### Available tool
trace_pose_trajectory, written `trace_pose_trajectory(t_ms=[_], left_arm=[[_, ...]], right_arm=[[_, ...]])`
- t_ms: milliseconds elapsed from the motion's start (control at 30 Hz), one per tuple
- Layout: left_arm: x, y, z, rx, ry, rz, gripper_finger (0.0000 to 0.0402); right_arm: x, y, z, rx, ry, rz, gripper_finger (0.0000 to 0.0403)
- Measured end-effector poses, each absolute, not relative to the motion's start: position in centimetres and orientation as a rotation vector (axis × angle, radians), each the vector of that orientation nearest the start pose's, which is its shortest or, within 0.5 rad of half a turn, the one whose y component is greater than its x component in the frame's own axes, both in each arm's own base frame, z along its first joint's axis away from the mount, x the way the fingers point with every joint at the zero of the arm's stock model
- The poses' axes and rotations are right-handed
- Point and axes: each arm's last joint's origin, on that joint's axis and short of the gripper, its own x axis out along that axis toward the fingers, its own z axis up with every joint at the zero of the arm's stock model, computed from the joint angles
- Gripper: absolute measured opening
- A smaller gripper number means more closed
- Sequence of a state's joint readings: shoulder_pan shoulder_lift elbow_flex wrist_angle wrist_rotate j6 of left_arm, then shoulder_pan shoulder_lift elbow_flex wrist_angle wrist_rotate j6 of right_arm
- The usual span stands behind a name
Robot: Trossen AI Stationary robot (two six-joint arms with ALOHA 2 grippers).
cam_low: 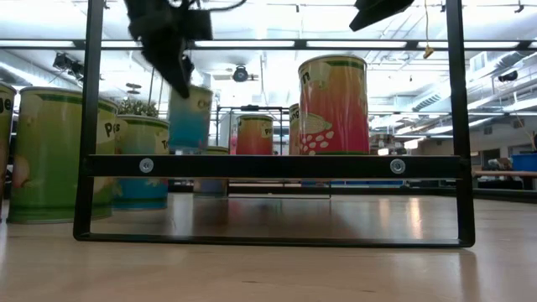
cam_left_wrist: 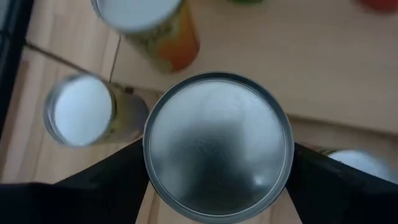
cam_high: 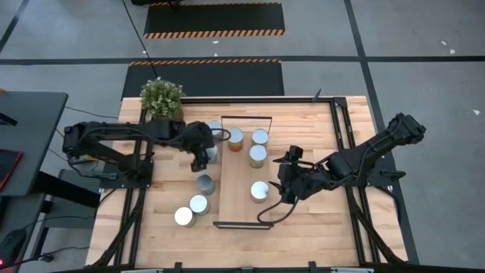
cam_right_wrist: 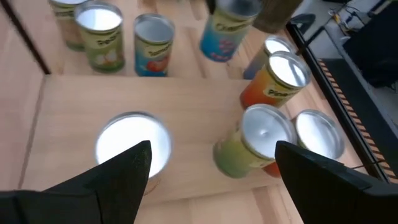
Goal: Pick and place cans onto a shelf
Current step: Put the canned cherries on the shelf
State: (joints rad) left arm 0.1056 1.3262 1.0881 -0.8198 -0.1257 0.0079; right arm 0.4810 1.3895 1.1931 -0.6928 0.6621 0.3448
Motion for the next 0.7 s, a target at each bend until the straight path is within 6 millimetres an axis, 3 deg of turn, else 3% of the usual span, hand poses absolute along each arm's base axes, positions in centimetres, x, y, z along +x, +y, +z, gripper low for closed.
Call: trace_pose_trajectory(t_ms=[233, 433, 700], left_arm=[[26.4, 1.3, 29.3, 0.017, 0.949, 0.13, 0.0329], [27.7, 0.0, 27.5, 0.008, 0.856, 0.102, 0.0329], [29.9, -0.2, 25.7, -0.019, 0.807, 0.101, 0.0329]], right_arm=[[25.6, 12.0, 30.5, -0.141, 0.679, -0.288, 0.035], [25.6, 12.0, 30.5, -0.123, 0.675, -0.296, 0.035], [25.6, 12.0, 30.5, -0.14, 0.678, -0.292, 0.035]])
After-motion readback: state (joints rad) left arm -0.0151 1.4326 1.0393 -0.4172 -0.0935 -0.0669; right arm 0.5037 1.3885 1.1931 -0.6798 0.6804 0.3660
